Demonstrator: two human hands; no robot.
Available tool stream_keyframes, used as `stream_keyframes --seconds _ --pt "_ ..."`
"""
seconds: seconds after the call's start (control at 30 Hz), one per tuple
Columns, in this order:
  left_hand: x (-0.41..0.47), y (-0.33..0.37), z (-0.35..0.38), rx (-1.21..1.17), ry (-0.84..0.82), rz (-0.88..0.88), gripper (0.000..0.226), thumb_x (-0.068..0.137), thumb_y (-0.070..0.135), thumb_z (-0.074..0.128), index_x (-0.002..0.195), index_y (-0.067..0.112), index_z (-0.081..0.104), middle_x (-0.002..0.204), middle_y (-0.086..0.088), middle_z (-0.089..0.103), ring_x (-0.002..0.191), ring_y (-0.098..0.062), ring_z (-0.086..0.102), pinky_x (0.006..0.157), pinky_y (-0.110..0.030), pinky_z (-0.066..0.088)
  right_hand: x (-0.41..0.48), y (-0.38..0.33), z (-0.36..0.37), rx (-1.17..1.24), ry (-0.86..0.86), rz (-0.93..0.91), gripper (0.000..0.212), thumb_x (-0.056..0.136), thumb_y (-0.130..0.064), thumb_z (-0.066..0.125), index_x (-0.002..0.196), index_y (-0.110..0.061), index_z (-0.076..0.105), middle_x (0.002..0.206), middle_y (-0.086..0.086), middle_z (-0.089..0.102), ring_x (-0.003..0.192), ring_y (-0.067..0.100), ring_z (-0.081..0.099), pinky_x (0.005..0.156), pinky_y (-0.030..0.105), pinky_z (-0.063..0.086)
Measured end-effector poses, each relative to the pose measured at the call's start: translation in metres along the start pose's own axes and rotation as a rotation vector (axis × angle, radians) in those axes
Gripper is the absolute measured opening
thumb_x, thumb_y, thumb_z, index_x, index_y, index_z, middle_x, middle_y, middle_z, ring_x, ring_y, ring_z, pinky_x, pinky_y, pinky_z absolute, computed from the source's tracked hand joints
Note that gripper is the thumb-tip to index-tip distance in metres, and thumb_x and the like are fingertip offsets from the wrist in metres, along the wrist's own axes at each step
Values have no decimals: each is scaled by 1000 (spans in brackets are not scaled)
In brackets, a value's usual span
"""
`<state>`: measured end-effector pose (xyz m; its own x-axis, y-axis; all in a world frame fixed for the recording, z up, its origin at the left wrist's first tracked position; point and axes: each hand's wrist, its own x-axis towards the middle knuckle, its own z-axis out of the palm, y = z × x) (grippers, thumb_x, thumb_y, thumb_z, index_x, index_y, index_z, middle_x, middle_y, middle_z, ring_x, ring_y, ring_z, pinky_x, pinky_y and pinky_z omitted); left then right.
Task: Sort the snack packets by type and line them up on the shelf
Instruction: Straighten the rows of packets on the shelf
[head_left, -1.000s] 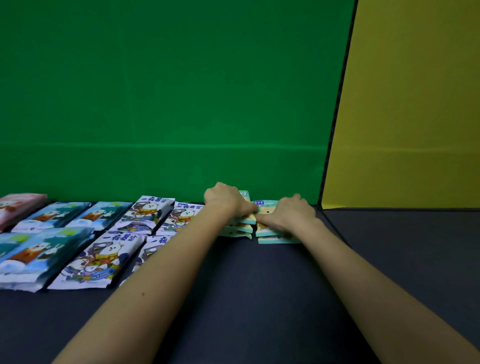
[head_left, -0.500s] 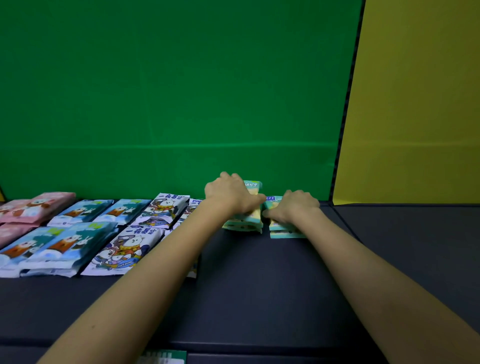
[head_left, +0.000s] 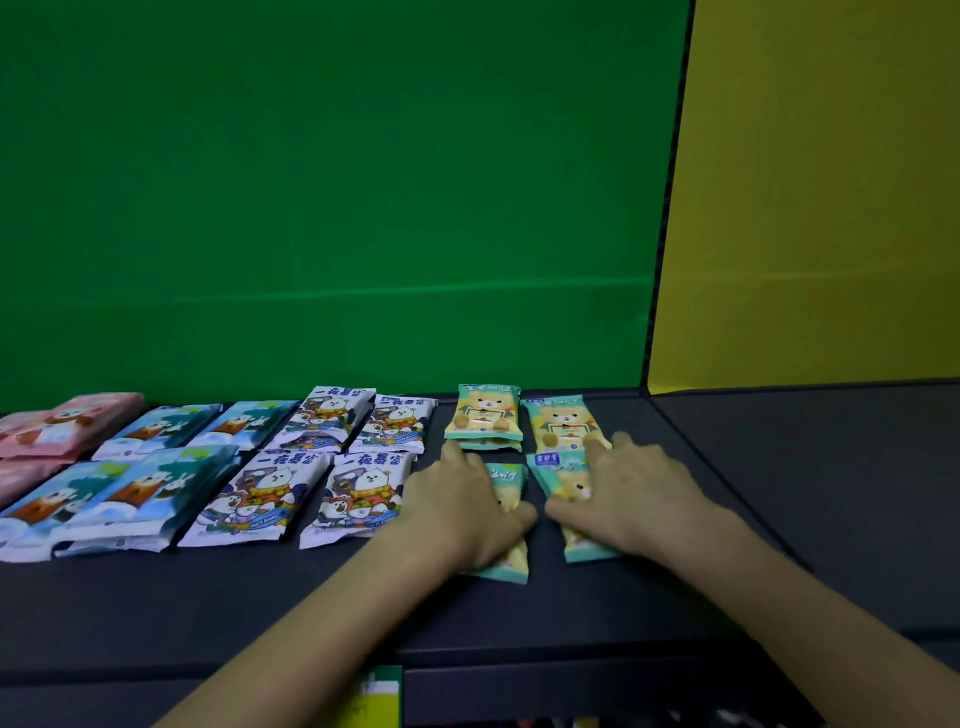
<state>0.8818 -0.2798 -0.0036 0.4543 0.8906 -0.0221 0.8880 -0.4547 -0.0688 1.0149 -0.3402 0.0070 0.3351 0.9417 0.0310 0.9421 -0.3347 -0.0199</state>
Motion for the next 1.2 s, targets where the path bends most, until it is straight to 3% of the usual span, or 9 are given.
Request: stream_keyframes --seconds 0.17,0.3,0.4,0.6,0.7,0.8,0.93,1.07,1.2 --pt "-10 -5 -4 -23 135 46 66 96 56 18 139 8 33 143 -15 32 124 -32 45 97 -40 40 -2 13 8 -18 107 -31 81 84 -74 22 144 -20 28 141 5 33 126 25 39 92 38 42" --pt "-34 -23 -1 -62 55 271 65 94 57 22 149 24 13 153 -3 20 139 -24 23 111 -36 28 -25 35 6 148 -145 -259 75 86 -70 26 149 -37 3 157 -17 -5 145 9 5 114 37 24" --pt "-38 -30 7 26 27 323 66 96 55 24 151 24 4 156 -3 12 141 -22 14 114 -33 22 -32 38 10 138 -214 -291 74 89 -66 28 148 -38 -7 155 -20 -18 145 2 -3 114 33 20" --pt "-26 -33 1 49 -29 350 61 97 51 23 150 25 9 156 -6 15 140 -24 17 115 -34 20 -24 36 11 138 -215 -302 72 90 -64 25 149 -36 -7 156 -17 -18 145 3 -6 116 31 15" --pt "-15 -34 -15 -44 -68 323 56 98 49 24 147 22 23 154 -8 23 139 -24 20 113 -34 18 -8 43 5 286 -223 -293 74 88 -65 25 150 -33 1 157 -15 -13 145 4 -8 117 29 4" --pt "26 -33 -23 -440 61 200 58 99 42 29 147 11 22 154 -10 25 140 -24 23 113 -35 21 28 47 2 559 -62 -167 64 95 -51 31 150 -24 13 159 -7 2 146 10 7 115 27 9" --pt "80 -29 -24 -888 -19 -14 57 101 24 35 149 5 14 157 -13 17 142 -26 24 113 -34 22 72 45 12 821 -62 0 61 97 -36 43 150 -16 18 157 2 19 143 20 22 114 31 19" --pt "103 -23 -16 -839 -64 -59 55 101 25 35 146 -2 18 140 -14 37 121 -25 46 102 -32 30 95 35 22 635 -109 -30 66 98 -35 42 151 -13 10 160 4 4 146 21 13 116 30 15" --pt "116 -20 -8 -747 -97 -80 59 100 30 39 147 1 16 153 -17 27 136 -30 32 107 -33 29 104 28 24 480 -112 -42 61 100 -34 35 150 -7 11 159 10 -3 146 25 11 114 28 16"
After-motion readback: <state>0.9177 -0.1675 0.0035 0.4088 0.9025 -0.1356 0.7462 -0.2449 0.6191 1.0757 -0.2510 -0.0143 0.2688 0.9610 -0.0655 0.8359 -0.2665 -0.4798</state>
